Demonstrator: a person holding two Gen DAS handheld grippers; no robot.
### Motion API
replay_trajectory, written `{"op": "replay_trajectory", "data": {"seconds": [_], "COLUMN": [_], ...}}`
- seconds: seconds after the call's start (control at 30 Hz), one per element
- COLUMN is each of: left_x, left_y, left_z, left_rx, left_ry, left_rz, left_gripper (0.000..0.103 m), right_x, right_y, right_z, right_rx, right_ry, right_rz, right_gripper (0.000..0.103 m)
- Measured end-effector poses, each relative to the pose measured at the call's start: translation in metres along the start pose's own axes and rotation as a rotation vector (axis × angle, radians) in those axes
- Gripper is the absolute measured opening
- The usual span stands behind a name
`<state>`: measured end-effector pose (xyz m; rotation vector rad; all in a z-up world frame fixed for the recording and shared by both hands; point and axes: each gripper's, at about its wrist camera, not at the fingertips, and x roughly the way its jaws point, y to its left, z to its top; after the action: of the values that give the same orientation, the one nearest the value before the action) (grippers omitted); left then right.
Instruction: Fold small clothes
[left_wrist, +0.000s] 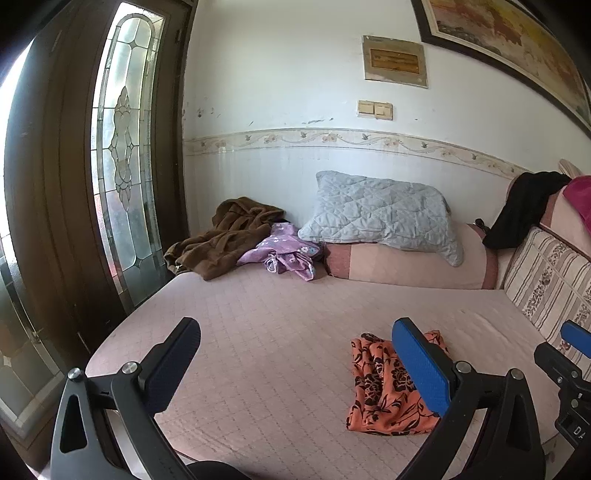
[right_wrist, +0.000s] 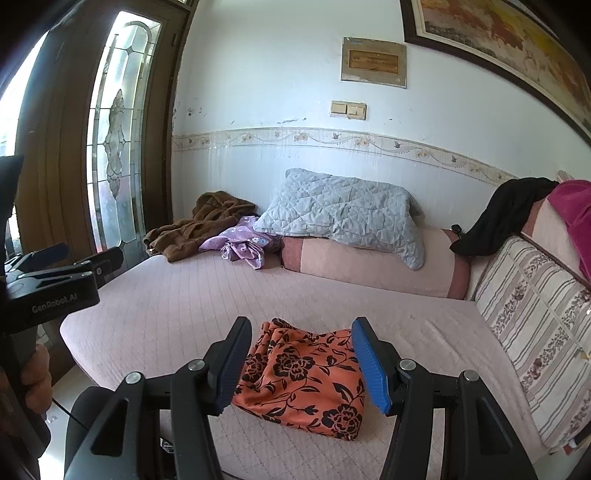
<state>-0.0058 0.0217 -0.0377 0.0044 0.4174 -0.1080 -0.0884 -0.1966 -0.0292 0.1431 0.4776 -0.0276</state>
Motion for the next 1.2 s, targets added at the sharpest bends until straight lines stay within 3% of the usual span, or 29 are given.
{"op": "replay_trajectory", "data": {"seconds": [0.63, 1.2], "left_x": [0.017, -0.007], "left_y": [0.013, 0.011], "left_z": [-0.004, 0.004], "left_rx": [-0.018, -0.01], "left_ry": [0.044, 0.001], "left_rz": [0.019, -0.005], "left_gripper": [0.103, 0.103], "right_x": [0.034, 0.011], "right_y": [0.014, 0.014], "right_z": [-0.001, 0.001], "right_rx": [-0.016, -0.007], "right_ry": [0.05, 0.019], "right_rz": [0.055, 0.02], "right_gripper": [0.061, 0.06]}}
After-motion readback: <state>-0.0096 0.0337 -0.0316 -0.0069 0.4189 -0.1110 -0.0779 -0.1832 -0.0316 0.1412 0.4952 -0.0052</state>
